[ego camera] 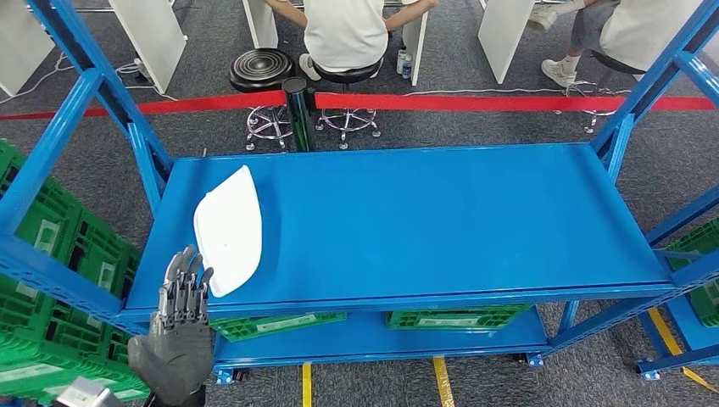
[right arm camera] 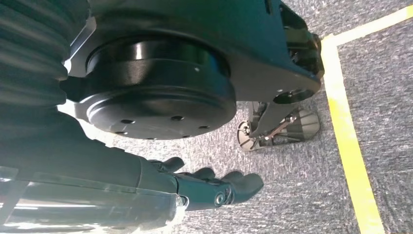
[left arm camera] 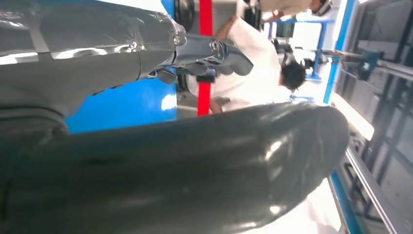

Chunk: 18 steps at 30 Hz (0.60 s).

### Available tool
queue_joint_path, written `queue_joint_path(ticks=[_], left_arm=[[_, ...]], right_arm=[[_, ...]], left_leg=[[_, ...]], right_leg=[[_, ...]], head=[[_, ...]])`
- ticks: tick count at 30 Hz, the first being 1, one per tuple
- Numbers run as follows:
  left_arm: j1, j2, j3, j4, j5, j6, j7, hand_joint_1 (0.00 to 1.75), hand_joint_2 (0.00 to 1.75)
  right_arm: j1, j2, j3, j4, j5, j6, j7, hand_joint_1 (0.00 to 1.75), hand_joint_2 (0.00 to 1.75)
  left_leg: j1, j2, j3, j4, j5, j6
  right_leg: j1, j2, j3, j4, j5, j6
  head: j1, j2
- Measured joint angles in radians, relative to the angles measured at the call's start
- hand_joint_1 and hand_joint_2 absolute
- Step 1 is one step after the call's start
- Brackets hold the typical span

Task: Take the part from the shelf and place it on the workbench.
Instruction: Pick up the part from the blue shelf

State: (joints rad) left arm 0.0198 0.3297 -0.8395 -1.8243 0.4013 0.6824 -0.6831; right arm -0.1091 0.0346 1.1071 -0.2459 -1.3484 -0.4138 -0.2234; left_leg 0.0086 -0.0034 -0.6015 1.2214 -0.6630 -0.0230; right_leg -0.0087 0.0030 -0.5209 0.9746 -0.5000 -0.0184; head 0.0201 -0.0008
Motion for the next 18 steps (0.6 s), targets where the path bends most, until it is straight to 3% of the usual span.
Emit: queue_joint_path(ticks=[1, 2, 4, 5, 7, 9, 11, 12, 15, 16, 17, 18], left_arm=[[0.002, 0.002, -0.001, 0.0, 0.0, 0.001, 0.0, 0.0, 0.0], [0.003, 0.003, -0.001, 0.0, 0.001, 0.001, 0.0, 0.0, 0.0], [0.004, 0.005, -0.002, 0.0, 0.002, 0.002, 0.0, 0.0, 0.0], [0.005, 0.006, -0.003, 0.001, 0.003, 0.003, 0.001, 0.0, 0.0], [0.005, 0.008, -0.004, 0.003, 0.004, 0.003, 0.002, 0.0, 0.0], [0.006, 0.009, -0.004, 0.004, 0.006, 0.003, 0.002, 0.0, 0.0], [0.009, 0.01, -0.006, 0.002, 0.005, 0.003, 0.002, 0.0, 0.0], [0.009, 0.01, -0.006, 0.001, 0.005, 0.003, 0.001, 0.0, 0.0], [0.01, 0.01, -0.008, -0.002, 0.005, 0.003, 0.001, 0.0, 0.0], [0.011, 0.01, -0.008, -0.003, 0.005, 0.003, 0.001, 0.0, 0.0], [0.011, 0.01, -0.009, -0.003, 0.005, 0.003, 0.001, 0.0, 0.0], [0.011, 0.01, -0.009, -0.003, 0.005, 0.003, 0.001, 0.0, 0.0]], right_arm=[[0.001, 0.001, 0.001, 0.0, 0.0, 0.0, 0.0, 0.0, 1.75], [0.002, 0.001, 0.003, 0.0, 0.0, 0.0, 0.0, 0.0, 1.75], [0.002, 0.002, 0.004, 0.001, 0.001, 0.0, 0.001, 0.0, 1.75], [0.002, 0.002, 0.006, 0.001, 0.002, -0.001, 0.001, 0.0, 1.75], [-0.001, 0.002, 0.01, 0.001, 0.003, -0.001, 0.001, 0.0, 1.75], [-0.001, 0.003, 0.013, 0.001, 0.005, -0.001, 0.003, 0.0, 1.75], [-0.001, 0.003, 0.015, 0.001, 0.006, -0.001, 0.003, 0.0, 1.75], [-0.002, 0.003, 0.016, 0.001, 0.006, -0.001, 0.003, 0.0, 1.75], [-0.003, 0.001, 0.019, 0.001, 0.005, -0.001, 0.003, 0.0, 1.75], [-0.001, 0.001, 0.02, 0.002, 0.004, -0.001, 0.003, 0.0, 1.75], [0.0, 0.001, 0.02, 0.002, 0.004, -0.001, 0.003, 0.0, 1.75], [0.001, 0.0, 0.02, 0.002, 0.004, -0.001, 0.003, 0.0, 1.75]], left_leg=[[0.004, 0.001, -0.032, 0.031, -0.002, -0.005], [0.007, 0.002, -0.048, 0.028, 0.019, -0.009], [0.014, 0.005, -0.03, -0.071, 0.114, -0.016], [0.013, 0.007, -0.013, -0.125, 0.147, -0.019], [0.006, 0.012, 0.011, -0.189, 0.137, -0.015], [-0.001, 0.008, 0.027, -0.208, 0.109, 0.012], [0.002, 0.002, 0.05, -0.23, 0.15, 0.039], [0.005, 0.001, 0.058, -0.236, 0.165, 0.046], [0.008, -0.003, 0.061, -0.239, 0.175, 0.049], [0.008, -0.006, 0.061, -0.238, 0.175, 0.047], [0.009, -0.01, 0.061, -0.237, 0.174, 0.044], [0.01, -0.013, 0.063, -0.237, 0.173, 0.041]], right_leg=[[-0.001, 0.0, 0.005, 0.001, -0.006, 0.001], [-0.002, 0.001, 0.013, 0.001, -0.013, 0.004], [-0.008, 0.003, 0.036, 0.002, -0.031, 0.013], [-0.011, 0.005, 0.05, 0.002, -0.039, 0.019], [-0.016, 0.006, 0.069, -0.007, -0.052, 0.034], [-0.016, 0.004, 0.084, -0.005, -0.044, 0.052], [-0.016, 0.001, 0.094, 0.023, -0.051, 0.063], [-0.016, 0.0, 0.086, 0.053, -0.077, 0.064], [-0.018, -0.001, 0.01, 0.209, -0.187, 0.068], [-0.019, -0.001, -0.011, 0.242, -0.199, 0.071], [-0.019, -0.001, -0.018, 0.243, -0.186, 0.073], [-0.02, -0.002, -0.01, 0.208, -0.15, 0.072]], head=[[-0.003, 0.0], [-0.005, 0.0], [-0.007, 0.0], [-0.007, 0.0], [-0.009, 0.0], [-0.011, 0.0], [-0.007, 0.0], [-0.003, 0.0], [0.01, 0.0], [0.012, 0.0], [0.014, 0.0], [0.016, 0.0]])
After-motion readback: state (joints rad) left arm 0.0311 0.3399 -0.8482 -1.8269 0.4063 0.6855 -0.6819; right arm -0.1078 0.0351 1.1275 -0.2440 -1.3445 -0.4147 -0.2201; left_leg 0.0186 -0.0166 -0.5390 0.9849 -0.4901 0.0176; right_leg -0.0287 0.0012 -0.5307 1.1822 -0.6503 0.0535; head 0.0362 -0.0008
